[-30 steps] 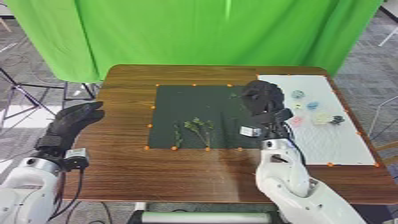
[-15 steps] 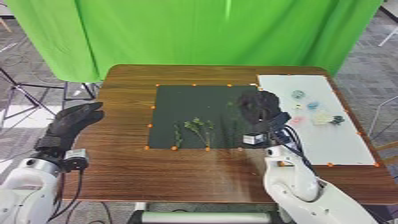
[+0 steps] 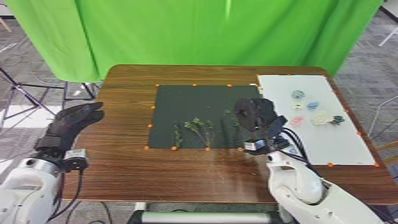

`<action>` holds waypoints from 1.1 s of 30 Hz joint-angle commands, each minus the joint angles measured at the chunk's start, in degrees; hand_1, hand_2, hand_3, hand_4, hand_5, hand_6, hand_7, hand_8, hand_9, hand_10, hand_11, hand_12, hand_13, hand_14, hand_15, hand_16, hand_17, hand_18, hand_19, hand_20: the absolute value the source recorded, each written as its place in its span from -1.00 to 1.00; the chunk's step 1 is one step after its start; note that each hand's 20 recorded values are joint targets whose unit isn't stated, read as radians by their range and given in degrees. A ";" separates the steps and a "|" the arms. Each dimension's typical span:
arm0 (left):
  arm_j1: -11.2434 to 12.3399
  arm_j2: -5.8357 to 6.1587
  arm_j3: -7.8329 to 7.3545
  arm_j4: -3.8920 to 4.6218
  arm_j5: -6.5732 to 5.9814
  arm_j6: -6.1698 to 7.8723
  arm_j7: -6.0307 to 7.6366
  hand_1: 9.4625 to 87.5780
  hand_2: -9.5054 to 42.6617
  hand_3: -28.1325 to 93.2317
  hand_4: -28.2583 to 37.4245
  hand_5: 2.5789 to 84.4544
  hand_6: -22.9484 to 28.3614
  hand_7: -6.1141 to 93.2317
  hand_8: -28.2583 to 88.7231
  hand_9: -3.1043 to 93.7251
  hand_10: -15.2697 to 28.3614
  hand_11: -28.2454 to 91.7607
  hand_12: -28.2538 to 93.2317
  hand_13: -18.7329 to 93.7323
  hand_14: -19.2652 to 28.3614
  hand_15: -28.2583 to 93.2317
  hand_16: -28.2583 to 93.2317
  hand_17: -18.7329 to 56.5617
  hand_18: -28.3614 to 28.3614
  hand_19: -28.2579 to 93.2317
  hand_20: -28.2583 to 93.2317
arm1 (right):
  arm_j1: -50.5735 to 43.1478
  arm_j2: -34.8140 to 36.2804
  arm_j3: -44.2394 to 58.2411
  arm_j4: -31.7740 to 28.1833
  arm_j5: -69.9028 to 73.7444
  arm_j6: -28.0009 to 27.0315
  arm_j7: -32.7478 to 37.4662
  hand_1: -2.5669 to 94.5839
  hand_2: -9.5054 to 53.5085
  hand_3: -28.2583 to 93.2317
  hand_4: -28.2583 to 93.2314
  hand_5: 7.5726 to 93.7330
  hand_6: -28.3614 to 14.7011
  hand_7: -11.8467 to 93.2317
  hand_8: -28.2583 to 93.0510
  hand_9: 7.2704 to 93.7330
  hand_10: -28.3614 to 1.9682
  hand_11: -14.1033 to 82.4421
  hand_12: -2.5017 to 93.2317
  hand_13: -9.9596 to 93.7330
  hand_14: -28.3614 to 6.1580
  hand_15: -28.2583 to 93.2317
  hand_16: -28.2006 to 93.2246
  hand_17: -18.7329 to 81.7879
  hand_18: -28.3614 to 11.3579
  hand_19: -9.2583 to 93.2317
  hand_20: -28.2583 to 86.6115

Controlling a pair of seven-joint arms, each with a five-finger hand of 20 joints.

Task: Arrange flowers

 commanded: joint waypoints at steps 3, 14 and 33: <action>0.38 -0.41 -0.16 -0.04 0.17 -0.69 -0.13 -0.42 -0.46 0.46 -0.73 0.02 0.03 -0.58 -0.66 0.01 0.35 -0.16 -0.35 -0.03 0.55 -0.29 -0.55 -0.42 0.39 -0.37 -0.33 | 2.89 -0.43 1.03 4.65 -3.29 7.84 0.20 0.42 -1.00 0.39 -0.73 0.51 0.30 0.07 -0.58 0.95 0.18 -0.60 -0.19 1.00 0.64 0.34 -0.16 0.84 0.22 0.78 0.22; 0.64 -0.58 -0.29 -0.08 0.19 -0.64 -0.19 -0.42 -0.47 0.46 -0.72 0.02 0.03 -0.58 -0.66 0.01 0.34 -0.16 -0.35 -0.03 0.55 -0.29 -0.55 -0.42 0.39 -0.37 -0.33 | 2.01 -0.40 -0.32 4.38 -3.58 8.57 -0.84 0.41 -1.00 0.41 -0.74 0.51 0.32 0.08 -0.59 0.95 0.20 -0.60 -0.18 1.00 0.64 0.32 -0.16 0.83 0.19 0.78 0.21; 0.37 -0.48 -0.18 0.24 -0.02 -1.83 -0.04 -0.42 -0.48 0.47 -0.71 0.02 0.03 -0.58 -0.66 0.01 0.34 -0.16 -0.35 -0.03 0.55 -0.29 -0.55 -0.41 0.39 -0.37 -0.33 | -2.22 1.85 -0.30 -0.42 1.15 -1.22 -1.31 0.36 -1.00 0.43 -0.74 0.43 0.40 0.14 -0.58 0.91 0.23 -0.62 -0.20 1.00 0.62 0.28 -0.12 0.80 0.22 0.78 0.19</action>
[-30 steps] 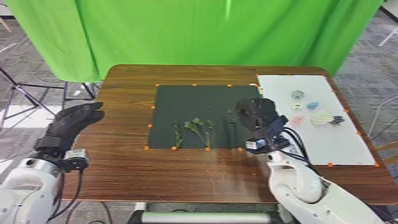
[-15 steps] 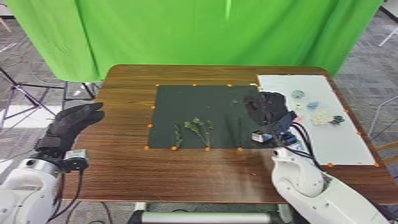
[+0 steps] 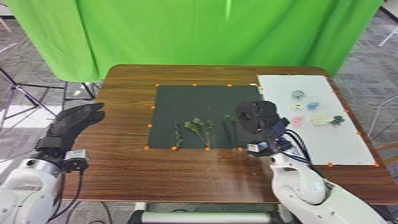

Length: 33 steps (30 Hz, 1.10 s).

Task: Arrange flowers

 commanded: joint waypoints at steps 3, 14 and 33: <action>0.26 -0.35 -0.36 0.36 -0.15 -2.09 0.12 -0.43 -0.50 0.47 -0.71 0.02 0.03 -0.59 -0.66 0.00 0.34 -0.16 -0.35 -0.03 0.55 -0.29 -0.55 -0.42 0.39 -0.37 -0.33 | -2.00 0.64 -0.45 -1.51 0.14 -2.72 0.70 0.35 -1.00 0.43 -0.73 0.42 0.42 0.14 -0.57 0.90 0.26 -0.62 -0.21 1.00 0.63 0.27 -0.12 0.80 0.22 0.78 0.19; -0.13 -0.35 -0.30 0.64 -0.13 -2.87 0.55 -0.44 -0.56 0.48 -0.69 0.01 0.03 -0.60 -0.65 -0.01 0.33 -0.17 -0.35 -0.04 0.54 -0.30 -0.54 -0.42 0.39 -0.38 -0.33 | -2.66 0.40 1.27 -3.32 3.04 -6.96 1.49 0.21 -1.00 0.41 -0.71 0.40 0.34 0.03 -0.50 0.83 0.24 -0.61 -0.22 1.00 0.63 0.25 -0.09 0.79 0.21 0.79 0.17; -0.05 -0.53 -0.57 0.65 -0.06 -3.49 0.56 -0.45 -0.62 0.47 -0.68 -0.01 0.02 -0.61 -0.65 -0.02 0.33 -0.17 -0.35 -0.04 0.53 -0.31 -0.54 -0.42 0.39 -0.39 -0.33 | -2.86 0.47 2.05 -4.41 2.87 -10.02 3.92 -0.01 -1.00 0.44 -0.72 0.34 0.33 -0.09 -0.45 0.61 0.08 -0.39 -0.54 1.00 0.57 0.17 -0.03 0.73 0.16 0.80 0.16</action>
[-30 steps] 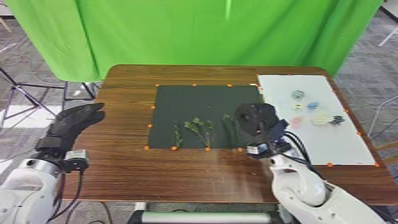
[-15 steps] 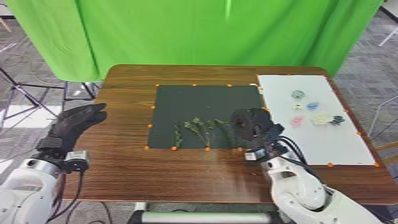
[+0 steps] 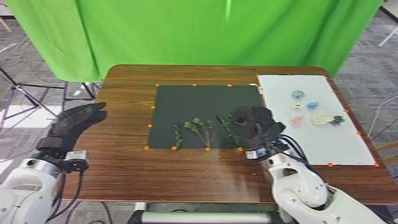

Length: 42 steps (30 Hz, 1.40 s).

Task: Arrange flowers

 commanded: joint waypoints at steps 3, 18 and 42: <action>0.35 -0.49 -0.43 -0.03 -0.08 -0.65 -0.14 -0.45 -0.62 0.47 -0.67 -0.01 0.02 -0.61 -0.65 -0.02 0.33 -0.17 -0.35 -0.04 0.53 -0.31 -0.54 -0.42 0.39 -0.39 -0.33 | -0.16 -0.03 0.77 -0.24 -0.68 1.72 0.05 -0.03 -1.00 0.46 -0.72 0.34 0.33 -0.10 -0.45 0.61 0.08 -0.39 -0.54 1.00 0.56 0.16 -0.02 0.72 0.14 0.81 0.16; 0.02 -0.47 -0.30 0.08 -0.15 -1.05 -0.21 -0.45 -0.61 0.47 -0.67 -0.02 0.01 -0.61 -0.65 -0.02 0.33 -0.18 -0.34 -0.04 0.54 -0.31 -0.54 -0.43 0.40 -0.39 -0.33 | -4.79 2.33 20.93 -10.59 9.95 -4.37 11.42 -0.38 -1.00 0.54 -0.73 0.20 0.27 -0.32 -0.69 0.31 -0.12 -0.50 -0.52 0.62 0.08 -0.02 -0.06 0.39 -0.25 0.57 0.16; -0.47 -0.48 0.31 0.45 0.12 -1.63 -0.56 -0.44 -0.58 0.45 -0.66 -0.02 0.01 -0.61 -0.65 -0.02 0.33 -0.18 -0.34 -0.04 0.53 -0.31 -0.53 -0.43 0.40 -0.39 -0.33 | -11.23 3.54 28.73 -5.27 7.40 -25.42 15.73 -0.41 -1.00 0.45 -0.82 0.09 0.30 -0.56 -0.64 0.16 -0.24 -0.54 -0.57 0.67 0.02 0.04 -0.03 0.36 -0.38 0.54 0.25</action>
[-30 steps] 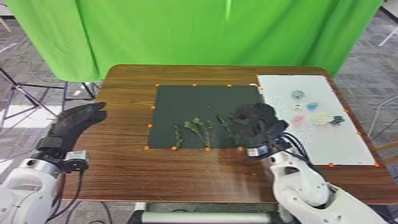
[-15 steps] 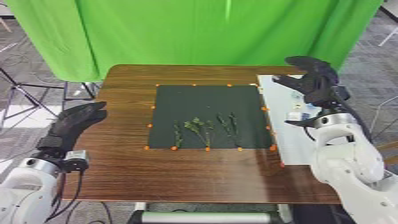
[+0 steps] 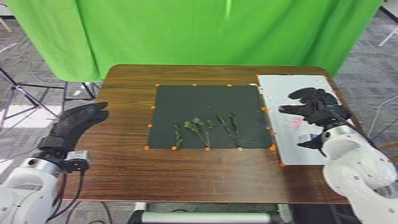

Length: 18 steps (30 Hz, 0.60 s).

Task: Arrange flowers

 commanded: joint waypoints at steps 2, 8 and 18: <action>-0.16 -0.33 0.14 0.42 0.19 -0.96 -0.39 -0.44 -0.58 0.45 -0.66 -0.02 0.01 -0.61 -0.65 -0.02 0.33 -0.18 -0.34 -0.04 0.53 -0.31 -0.53 -0.43 0.40 -0.39 -0.33 | 0.69 1.18 -1.07 3.86 -2.22 -0.64 2.33 -0.40 -1.00 0.44 -0.81 0.09 0.30 -0.56 -0.64 0.16 -0.23 -0.54 -0.57 0.67 0.03 0.05 -0.04 0.36 -0.38 0.55 0.25; -0.13 -0.47 0.26 0.32 0.17 -1.15 -0.45 -0.44 -0.58 0.45 -0.66 -0.01 0.01 -0.60 -0.65 -0.02 0.33 -0.17 -0.34 -0.04 0.54 -0.31 -0.53 -0.43 0.40 -0.39 -0.33 | 0.04 1.01 -1.20 5.36 -2.47 -1.34 2.71 -0.34 -1.00 0.48 -0.81 0.10 0.33 -0.54 -0.64 0.16 -0.19 -0.54 -0.57 0.68 0.06 0.09 -0.04 0.37 -0.36 0.58 0.25; -0.40 -0.60 0.38 0.55 0.18 -1.11 -0.41 -0.44 -0.58 0.45 -0.66 -0.01 0.01 -0.60 -0.65 -0.02 0.33 -0.17 -0.35 -0.04 0.54 -0.31 -0.54 -0.43 0.40 -0.39 -0.33 | -0.18 0.48 -2.58 6.42 -2.40 -2.95 3.07 -0.23 -1.00 0.50 -0.81 0.12 0.36 -0.50 -0.65 0.18 -0.17 -0.54 -0.57 0.69 0.12 0.14 -0.04 0.38 -0.35 0.61 0.25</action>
